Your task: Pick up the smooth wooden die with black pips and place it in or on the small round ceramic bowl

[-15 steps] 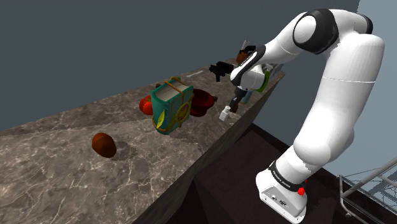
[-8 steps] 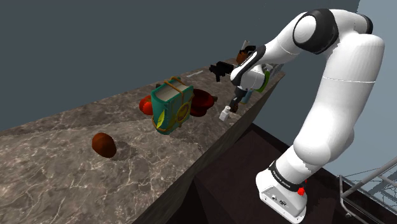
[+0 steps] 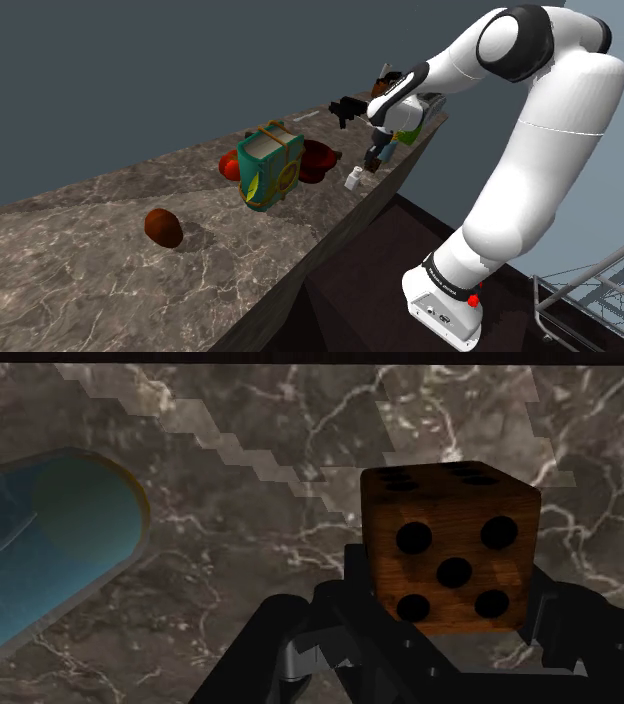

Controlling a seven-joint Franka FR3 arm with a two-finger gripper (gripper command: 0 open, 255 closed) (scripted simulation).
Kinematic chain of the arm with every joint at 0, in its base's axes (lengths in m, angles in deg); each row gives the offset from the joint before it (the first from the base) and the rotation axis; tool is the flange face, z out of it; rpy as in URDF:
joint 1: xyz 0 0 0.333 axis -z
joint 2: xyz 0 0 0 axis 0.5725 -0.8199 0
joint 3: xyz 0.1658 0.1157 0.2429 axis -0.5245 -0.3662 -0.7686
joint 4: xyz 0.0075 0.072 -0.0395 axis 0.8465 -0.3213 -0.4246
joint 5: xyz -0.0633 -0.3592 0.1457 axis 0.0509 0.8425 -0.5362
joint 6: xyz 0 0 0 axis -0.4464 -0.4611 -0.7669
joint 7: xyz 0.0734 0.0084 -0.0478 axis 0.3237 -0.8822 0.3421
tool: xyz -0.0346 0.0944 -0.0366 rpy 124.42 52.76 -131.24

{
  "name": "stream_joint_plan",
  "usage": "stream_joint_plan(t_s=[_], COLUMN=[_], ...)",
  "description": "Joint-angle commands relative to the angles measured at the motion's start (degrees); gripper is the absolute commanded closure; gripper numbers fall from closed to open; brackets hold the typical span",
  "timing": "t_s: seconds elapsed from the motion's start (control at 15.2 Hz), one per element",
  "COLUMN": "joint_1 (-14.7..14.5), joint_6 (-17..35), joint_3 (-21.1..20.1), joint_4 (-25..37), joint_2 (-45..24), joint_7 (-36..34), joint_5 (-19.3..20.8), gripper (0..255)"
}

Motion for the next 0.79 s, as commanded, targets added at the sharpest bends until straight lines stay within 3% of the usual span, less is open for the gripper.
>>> stream_joint_plan(t_s=[0.0,0.73], joint_1=[-0.4,-2.0], joint_6=[-1.2,-8.8], joint_3=[0.6,2.8], joint_4=[-0.1,0.8], joint_2=[1.4,8.9], joint_7=[-0.7,-4.6], joint_5=[1.0,6.7], gripper=[255,255])
